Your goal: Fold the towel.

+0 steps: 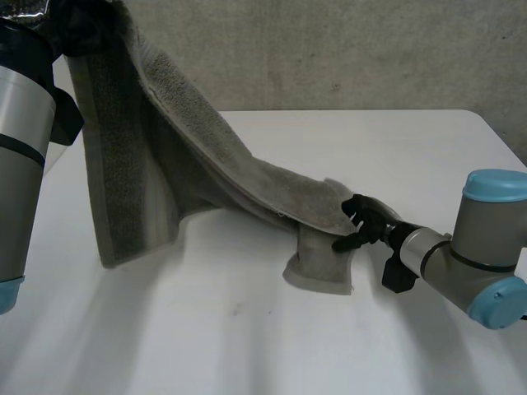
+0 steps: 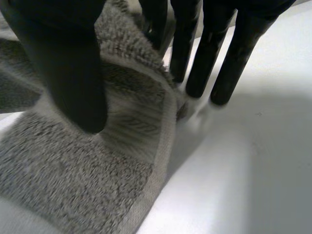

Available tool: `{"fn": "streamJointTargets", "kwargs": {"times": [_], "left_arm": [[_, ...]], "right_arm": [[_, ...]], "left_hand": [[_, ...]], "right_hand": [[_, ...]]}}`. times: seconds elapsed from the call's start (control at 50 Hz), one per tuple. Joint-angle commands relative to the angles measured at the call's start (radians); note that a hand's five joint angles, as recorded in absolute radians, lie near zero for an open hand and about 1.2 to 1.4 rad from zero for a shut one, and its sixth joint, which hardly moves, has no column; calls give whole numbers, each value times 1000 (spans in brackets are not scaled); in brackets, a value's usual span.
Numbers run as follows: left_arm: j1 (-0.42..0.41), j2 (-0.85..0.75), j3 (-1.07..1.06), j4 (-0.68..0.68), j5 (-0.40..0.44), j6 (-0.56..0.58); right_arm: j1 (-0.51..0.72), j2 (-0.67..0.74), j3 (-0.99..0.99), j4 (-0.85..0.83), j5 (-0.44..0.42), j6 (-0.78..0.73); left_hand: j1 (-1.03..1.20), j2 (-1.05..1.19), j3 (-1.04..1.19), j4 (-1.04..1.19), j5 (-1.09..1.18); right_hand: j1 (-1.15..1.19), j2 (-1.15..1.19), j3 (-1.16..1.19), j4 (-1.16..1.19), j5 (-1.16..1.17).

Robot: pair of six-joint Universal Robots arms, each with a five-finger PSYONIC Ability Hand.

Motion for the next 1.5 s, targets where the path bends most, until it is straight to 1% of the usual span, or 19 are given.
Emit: {"fn": "streamJointTargets", "kwargs": {"times": [0.02, 0.06, 0.14, 0.24, 0.28, 0.4, 0.44, 0.6, 0.76, 0.9, 1.0, 1.1, 1.14, 1.16, 1.18, 1.2, 1.24, 1.32, 1.5], "left_arm": [[12, 0, -1, -2, 0, 3], [15, -2, -1, -2, 0, 5], [35, -3, -8, -6, 3, 8], [72, -9, -16, -15, 3, 9], [83, -14, -21, -20, 5, 8], [124, -26, -44, -77, 5, 0], [129, -37, -50, -92, 5, 0], [143, -132, -87, -152, 8, 2], [149, -250, -93, -202, 15, 8], [147, -376, -30, -196, 26, 14], [147, -480, 97, -160, 77, 12], [149, -520, 225, -8, 94, 12], [149, -508, 252, 189, 95, 11], [149, -508, 252, 190, 95, 11], [149, -496, 255, 301, 95, 8], [149, -495, 255, 302, 95, 8], [158, -465, 252, 475, 86, 0], [166, -448, 239, 489, 86, 0], [175, -457, 82, 356, 86, 2]], "right_arm": [[-1, -41, -2, -68, 152, 1], [-7, -178, -3, -116, 221, -34], [-69, -312, -16, -138, 207, -149], [-149, -464, -62, -71, 94, -407], [-158, -531, -130, 64, 36, -564], [-156, -544, -229, 301, 20, -754], [-147, -520, -264, 420, 23, -900], [-104, -432, -282, 581, 58, -1194], [-103, -366, -295, 592, 97, -1218], [-37, -166, -377, 581, 100, -1264], [3, -42, -517, 491, 158, -1264], [49, -7, -663, 176, 230, -1208], [62, -51, -658, -147, 253, -1119], [62, -52, -658, -149, 253, -1119], [59, -87, -625, -295, 262, -1078], [57, -119, -580, -418, 261, -1050], [57, -142, -539, -490, 259, -1034], [62, -161, -497, -473, 250, -1034], [63, -90, -447, -38, 118, -1037]], "left_hand": [[203, 178, 180, 179, 190], [203, 178, 180, 179, 190], [203, 178, 180, 179, 190], [203, 178, 180, 179, 190], [203, 178, 180, 179, 190], [203, 178, 180, 179, 190], [203, 178, 180, 179, 190], [203, 178, 180, 179, 190], [203, 178, 180, 179, 190], [203, 178, 180, 179, 190], [203, 178, 180, 179, 190], [203, 178, 180, 179, 190], [203, 178, 180, 179, 190], [203, 178, 180, 179, 190], [203, 178, 180, 179, 190], [203, 178, 180, 179, 190], [203, 178, 180, 179, 190], [203, 178, 180, 179, 190], [203, 178, 180, 179, 190]], "right_hand": [[672, 688, 686, 686, 725], [672, 688, 686, 686, 725], [672, 688, 686, 686, 725], [672, 688, 686, 686, 725], [672, 688, 686, 686, 725], [672, 688, 686, 686, 725], [672, 688, 686, 686, 725], [672, 688, 686, 686, 725], [672, 688, 686, 686, 725], [672, 688, 686, 686, 725], [672, 688, 686, 686, 725], [672, 688, 686, 686, 725], [672, 688, 686, 686, 725], [672, 688, 686, 686, 725], [672, 688, 686, 686, 725], [672, 688, 686, 686, 725], [672, 688, 686, 686, 725], [672, 688, 686, 686, 725], [672, 688, 686, 686, 725]]}}
